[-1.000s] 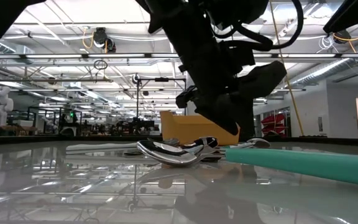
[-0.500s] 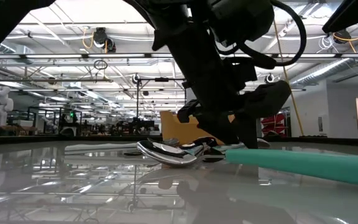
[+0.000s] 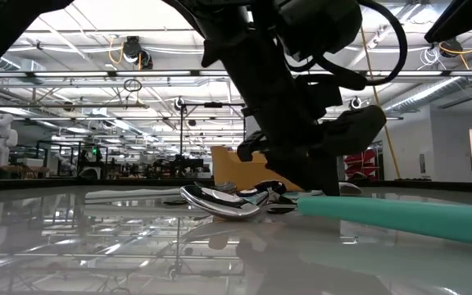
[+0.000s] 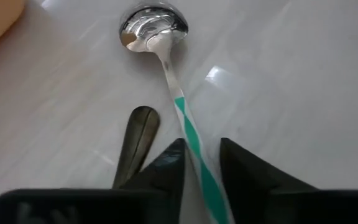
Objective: Sort silverware by color (type)
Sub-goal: Put the white patterned spoon into the yellow bin
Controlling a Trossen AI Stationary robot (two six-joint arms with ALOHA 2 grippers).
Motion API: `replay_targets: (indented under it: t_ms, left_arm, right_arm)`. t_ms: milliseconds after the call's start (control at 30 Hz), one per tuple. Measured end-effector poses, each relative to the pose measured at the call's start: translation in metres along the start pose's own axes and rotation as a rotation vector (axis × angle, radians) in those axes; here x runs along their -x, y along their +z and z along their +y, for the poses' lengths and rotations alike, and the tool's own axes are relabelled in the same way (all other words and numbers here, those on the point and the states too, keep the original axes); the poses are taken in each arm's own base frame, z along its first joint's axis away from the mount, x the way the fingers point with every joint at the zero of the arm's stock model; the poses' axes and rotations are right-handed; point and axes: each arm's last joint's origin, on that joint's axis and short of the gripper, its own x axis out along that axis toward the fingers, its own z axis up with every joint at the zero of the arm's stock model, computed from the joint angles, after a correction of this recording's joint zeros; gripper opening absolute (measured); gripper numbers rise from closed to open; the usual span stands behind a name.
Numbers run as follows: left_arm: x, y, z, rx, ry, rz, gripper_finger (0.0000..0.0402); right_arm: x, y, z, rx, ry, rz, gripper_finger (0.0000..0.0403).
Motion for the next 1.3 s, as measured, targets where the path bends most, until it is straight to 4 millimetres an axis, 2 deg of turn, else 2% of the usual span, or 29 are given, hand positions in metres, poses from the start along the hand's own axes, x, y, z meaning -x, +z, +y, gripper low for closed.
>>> replay_targets:
  t_ms: [133, 200, 533, 700, 867, 1100, 1300]
  left_arm:
    - [0.000, 0.000, -0.001, -0.040, -0.008, 0.000, 0.0041]
    - [0.000, 0.000, -0.001, -0.056, -0.009, 0.002, 0.0023]
    - [0.000, 0.000, -0.002, -0.113, -0.015, -0.009, 0.0023]
    - [0.004, 0.002, -0.008, -0.148, -0.075, -0.025, 0.0023]
    - [0.024, 0.009, -0.016, -0.178, -0.119, -0.060, 0.0023]
    - [0.055, 0.019, -0.027, -0.209, -0.159, -0.141, 0.0023]
    - [0.095, 0.025, -0.032, -0.247, -0.132, -0.187, 0.0023]
  right_arm:
    - [0.000, 0.001, 0.000, 0.000, -0.013, -0.019, 0.0100]
    - [0.000, 0.001, 0.000, 0.000, -0.014, -0.020, 0.0100]
    - [0.000, 0.001, 0.000, 0.011, -0.013, -0.019, 0.0100]
    - [0.002, -0.003, -0.005, 0.025, -0.010, 0.020, 0.0100]
    - [0.012, -0.008, -0.014, -0.018, 0.016, 0.040, 0.0100]
    - [0.025, -0.014, -0.012, -0.003, 0.065, -0.020, 0.0100]
    - [0.029, -0.017, -0.010, 0.001, 0.073, -0.061, 0.0100]
